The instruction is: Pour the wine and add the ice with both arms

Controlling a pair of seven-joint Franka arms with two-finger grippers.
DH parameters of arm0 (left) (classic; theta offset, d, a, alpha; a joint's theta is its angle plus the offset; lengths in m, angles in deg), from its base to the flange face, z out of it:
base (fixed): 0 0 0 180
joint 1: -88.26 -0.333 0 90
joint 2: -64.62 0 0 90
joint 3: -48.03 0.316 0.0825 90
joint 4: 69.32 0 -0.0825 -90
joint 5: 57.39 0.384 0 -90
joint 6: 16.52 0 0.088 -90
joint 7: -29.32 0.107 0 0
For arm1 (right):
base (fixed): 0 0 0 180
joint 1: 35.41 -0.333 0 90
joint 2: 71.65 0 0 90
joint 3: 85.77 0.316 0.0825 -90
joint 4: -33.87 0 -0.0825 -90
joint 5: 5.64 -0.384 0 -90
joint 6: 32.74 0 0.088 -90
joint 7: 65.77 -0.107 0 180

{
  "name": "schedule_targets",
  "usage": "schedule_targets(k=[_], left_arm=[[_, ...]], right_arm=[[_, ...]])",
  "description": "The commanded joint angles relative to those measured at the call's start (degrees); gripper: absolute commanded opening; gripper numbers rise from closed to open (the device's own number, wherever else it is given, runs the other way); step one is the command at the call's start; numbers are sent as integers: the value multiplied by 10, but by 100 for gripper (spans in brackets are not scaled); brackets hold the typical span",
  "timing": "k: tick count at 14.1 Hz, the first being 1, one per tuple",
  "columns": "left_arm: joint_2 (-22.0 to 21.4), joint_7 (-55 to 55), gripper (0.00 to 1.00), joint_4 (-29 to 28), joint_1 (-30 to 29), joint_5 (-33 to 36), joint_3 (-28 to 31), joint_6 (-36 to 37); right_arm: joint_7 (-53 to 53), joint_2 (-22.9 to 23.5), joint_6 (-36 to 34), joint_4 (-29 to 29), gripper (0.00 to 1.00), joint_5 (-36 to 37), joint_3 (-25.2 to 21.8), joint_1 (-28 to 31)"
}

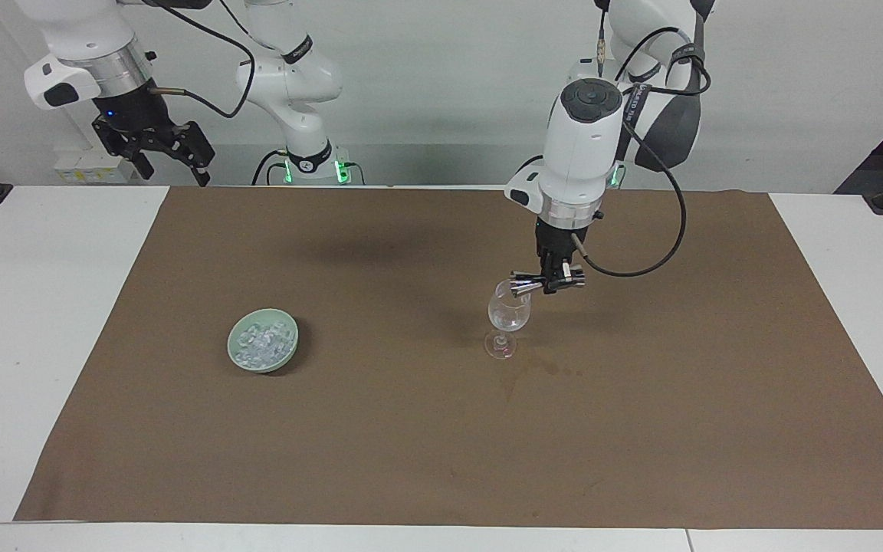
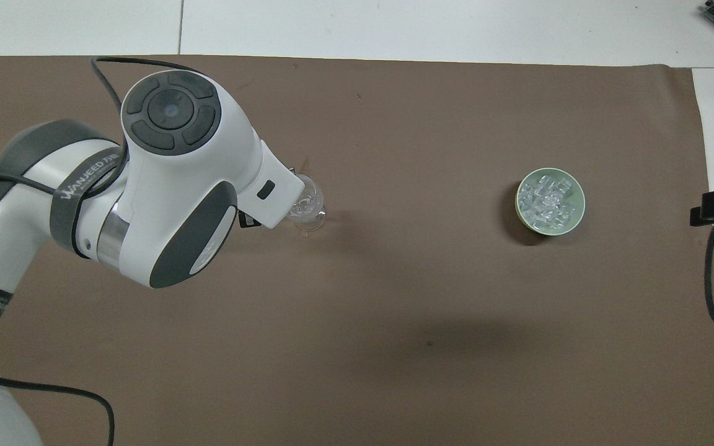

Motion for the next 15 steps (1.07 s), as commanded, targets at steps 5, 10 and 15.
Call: schedule_targets(k=[5,10,15], left_arm=[[1,121,1,25,-105,-108,4,29],[2,314,1,7,-222,-238,4,30],[27,454,0,-4,-313,-358,3,82]], right_arm=[[7,-14,8,17,100,-16,4,8],[7,-14,8,17,100,-16,4,8],[7,-14,8,17,100,-16,4,8]])
